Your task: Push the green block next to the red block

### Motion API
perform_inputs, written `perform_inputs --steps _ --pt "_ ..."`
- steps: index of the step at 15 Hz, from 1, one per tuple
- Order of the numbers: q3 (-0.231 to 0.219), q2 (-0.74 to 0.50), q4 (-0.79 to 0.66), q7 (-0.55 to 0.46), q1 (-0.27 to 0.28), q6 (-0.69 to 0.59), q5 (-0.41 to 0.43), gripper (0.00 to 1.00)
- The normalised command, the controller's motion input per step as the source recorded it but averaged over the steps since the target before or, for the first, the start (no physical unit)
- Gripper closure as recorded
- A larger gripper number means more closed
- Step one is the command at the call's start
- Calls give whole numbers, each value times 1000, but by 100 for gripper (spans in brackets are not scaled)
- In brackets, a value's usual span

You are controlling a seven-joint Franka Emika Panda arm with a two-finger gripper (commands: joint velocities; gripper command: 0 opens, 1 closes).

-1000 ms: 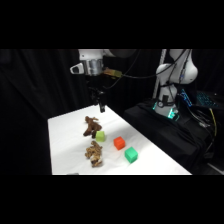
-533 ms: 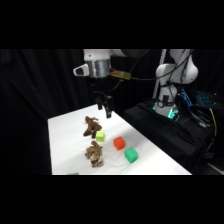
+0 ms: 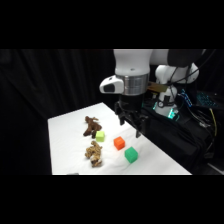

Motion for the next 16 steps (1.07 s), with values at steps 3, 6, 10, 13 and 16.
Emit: perform_inputs --steps 3,6,10,13,16 --pt "85 124 -142 208 116 342 -116 0" --pt "34 183 -147 182 88 478 -114 0" --pt "4 212 -111 192 108 477 -103 0" --pt "-54 202 -44 212 163 407 -180 0" --pt "-110 200 9 175 179 283 -166 0"
